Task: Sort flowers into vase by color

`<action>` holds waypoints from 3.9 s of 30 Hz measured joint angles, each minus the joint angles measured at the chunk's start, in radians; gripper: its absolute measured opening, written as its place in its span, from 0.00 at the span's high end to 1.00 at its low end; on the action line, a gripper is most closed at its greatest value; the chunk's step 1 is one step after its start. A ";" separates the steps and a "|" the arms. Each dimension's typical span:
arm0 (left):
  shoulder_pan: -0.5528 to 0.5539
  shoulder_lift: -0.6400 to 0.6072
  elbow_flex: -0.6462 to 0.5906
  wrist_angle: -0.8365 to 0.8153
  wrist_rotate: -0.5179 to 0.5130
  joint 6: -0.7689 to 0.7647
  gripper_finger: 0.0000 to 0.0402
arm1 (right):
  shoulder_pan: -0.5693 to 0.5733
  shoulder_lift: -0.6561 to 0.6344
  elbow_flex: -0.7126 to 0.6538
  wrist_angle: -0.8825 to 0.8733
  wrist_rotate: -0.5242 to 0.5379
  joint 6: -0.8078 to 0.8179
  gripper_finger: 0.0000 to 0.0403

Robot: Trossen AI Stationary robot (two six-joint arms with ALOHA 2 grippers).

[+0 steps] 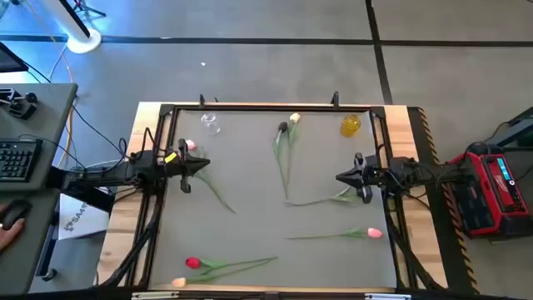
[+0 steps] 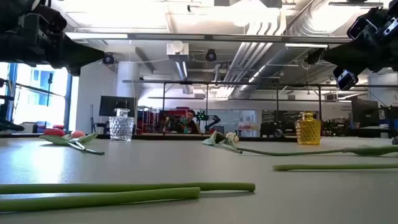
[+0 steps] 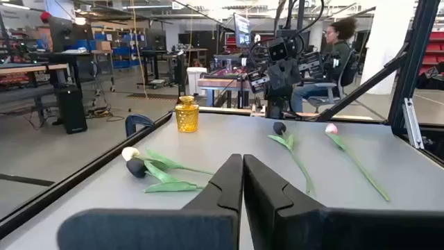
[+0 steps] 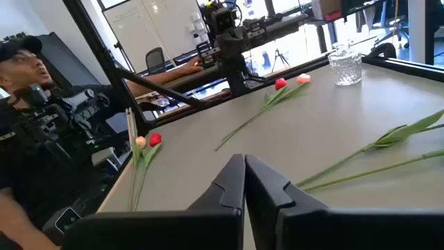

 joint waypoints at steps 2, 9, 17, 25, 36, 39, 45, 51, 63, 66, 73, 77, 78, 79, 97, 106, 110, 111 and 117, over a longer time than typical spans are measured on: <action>0.000 0.000 0.000 0.000 0.000 0.000 1.00 | 0.000 0.000 0.000 0.000 0.000 0.000 1.00; 0.000 0.000 0.000 0.000 0.000 0.000 1.00 | 0.000 0.000 0.000 0.000 0.000 0.000 1.00; 0.000 0.000 0.000 0.000 0.000 0.000 1.00 | 0.000 0.000 0.000 0.000 0.000 0.000 1.00; 0.000 0.000 0.000 0.000 0.000 0.000 1.00 | 0.000 0.000 0.000 0.000 0.000 0.000 1.00; 0.000 0.000 0.000 0.000 0.000 0.000 1.00 | 0.000 0.000 0.000 0.000 0.000 0.000 1.00; 0.000 0.000 0.000 0.000 0.000 0.000 1.00 | 0.000 0.000 0.000 0.000 0.000 0.000 1.00; 0.000 0.000 0.000 0.000 0.000 0.000 1.00 | 0.000 0.000 0.000 0.000 0.000 -0.065 1.00; 0.000 0.000 0.000 0.000 0.000 0.000 1.00 | 0.000 0.000 0.000 0.036 0.056 -0.360 1.00; 0.000 0.000 0.000 0.003 -0.001 -0.069 1.00 | -0.001 0.001 0.000 0.133 0.519 -0.009 1.00; 0.000 0.000 0.000 0.045 -0.018 -0.039 1.00 | -0.001 0.001 -0.016 0.130 0.635 0.183 1.00; 0.001 0.027 0.000 0.076 -0.107 -0.081 1.00 | -0.001 0.061 -0.048 0.179 0.614 0.163 1.00; 0.000 0.116 0.000 0.076 -0.192 -0.194 0.98 | -0.001 0.123 -0.048 0.181 0.591 0.218 1.00; 0.000 0.151 0.000 0.072 -0.212 -0.222 0.97 | -0.001 0.136 -0.048 0.184 0.575 0.224 1.00; 0.000 0.186 0.000 0.070 -0.234 -0.253 0.95 | -0.001 0.148 -0.048 0.185 0.556 0.229 1.00; 0.107 0.789 0.259 -0.272 -0.472 -0.821 0.66 | -0.001 0.285 0.061 0.112 0.484 0.134 0.86; 0.220 0.984 0.368 -0.406 -0.380 -0.901 0.65 | -0.036 0.412 0.063 0.180 0.460 0.112 0.58; 0.282 1.027 0.374 -0.470 -0.307 -0.920 0.68 | -0.099 0.459 0.080 0.171 0.372 0.147 0.57; 0.295 1.031 0.374 -0.493 -0.287 -0.929 0.68 | -0.116 0.474 0.089 0.159 0.356 0.161 0.58; 0.335 1.035 0.374 -0.544 -0.258 -0.962 0.73 | -0.181 0.582 0.139 0.147 0.313 0.153 0.61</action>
